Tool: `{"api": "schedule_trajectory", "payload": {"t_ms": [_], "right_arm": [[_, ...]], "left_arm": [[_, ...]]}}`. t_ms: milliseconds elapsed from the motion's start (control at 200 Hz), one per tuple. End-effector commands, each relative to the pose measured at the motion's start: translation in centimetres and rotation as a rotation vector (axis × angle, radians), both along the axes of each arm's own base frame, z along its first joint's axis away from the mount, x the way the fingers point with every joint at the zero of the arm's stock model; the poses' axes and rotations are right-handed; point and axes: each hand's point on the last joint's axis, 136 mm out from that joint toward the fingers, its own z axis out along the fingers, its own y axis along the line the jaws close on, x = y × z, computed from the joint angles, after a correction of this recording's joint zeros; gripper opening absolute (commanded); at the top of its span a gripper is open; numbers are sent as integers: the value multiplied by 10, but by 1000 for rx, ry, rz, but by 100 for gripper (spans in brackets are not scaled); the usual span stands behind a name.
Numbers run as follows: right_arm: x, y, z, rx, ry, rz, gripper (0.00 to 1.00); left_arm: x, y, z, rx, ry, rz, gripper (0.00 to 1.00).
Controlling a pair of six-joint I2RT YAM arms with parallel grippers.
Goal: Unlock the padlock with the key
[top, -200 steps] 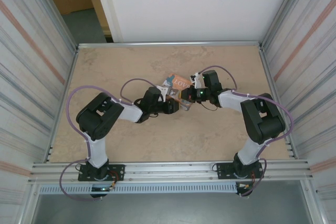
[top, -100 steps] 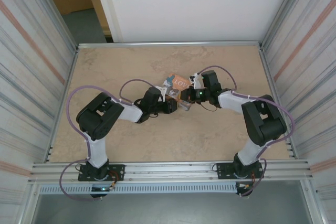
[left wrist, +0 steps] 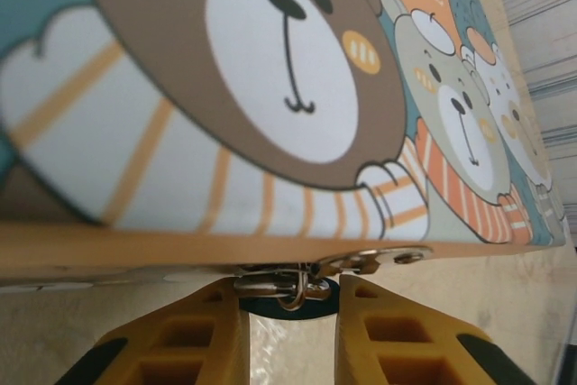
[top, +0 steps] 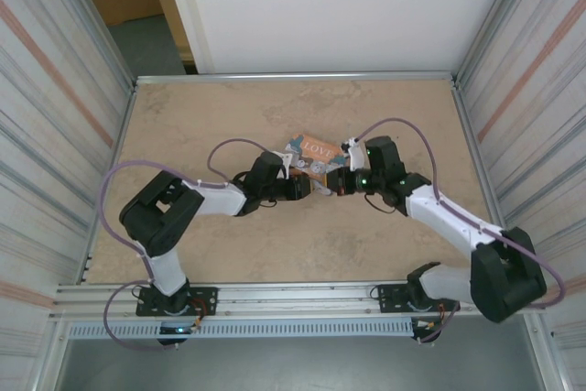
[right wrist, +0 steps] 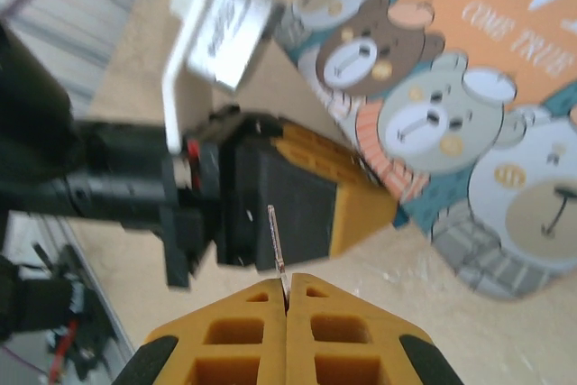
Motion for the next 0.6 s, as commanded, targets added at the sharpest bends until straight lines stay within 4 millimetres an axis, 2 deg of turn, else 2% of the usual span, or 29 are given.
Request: {"api": "schedule_trajectory", "payload": {"t_ms": [0, 130, 311, 456, 596], "right_arm": [[-20, -10, -16, -132, -79, 35, 0], [-38, -11, -30, -206, -127, 71, 0], [-52, -14, -49, -259, -131, 82, 0], [-57, -16, -62, -305, -144, 84, 0], [-55, -17, -67, -329, -192, 52, 0]], "left_arm": [[-6, -4, 27, -49, 53, 11, 15], [-13, -5, 36, -69, 110, 19, 14], [-20, -6, 44, -78, 153, 19, 14], [-23, -7, 49, -91, 184, 24, 15], [-27, -8, 53, -97, 213, 27, 15]]}}
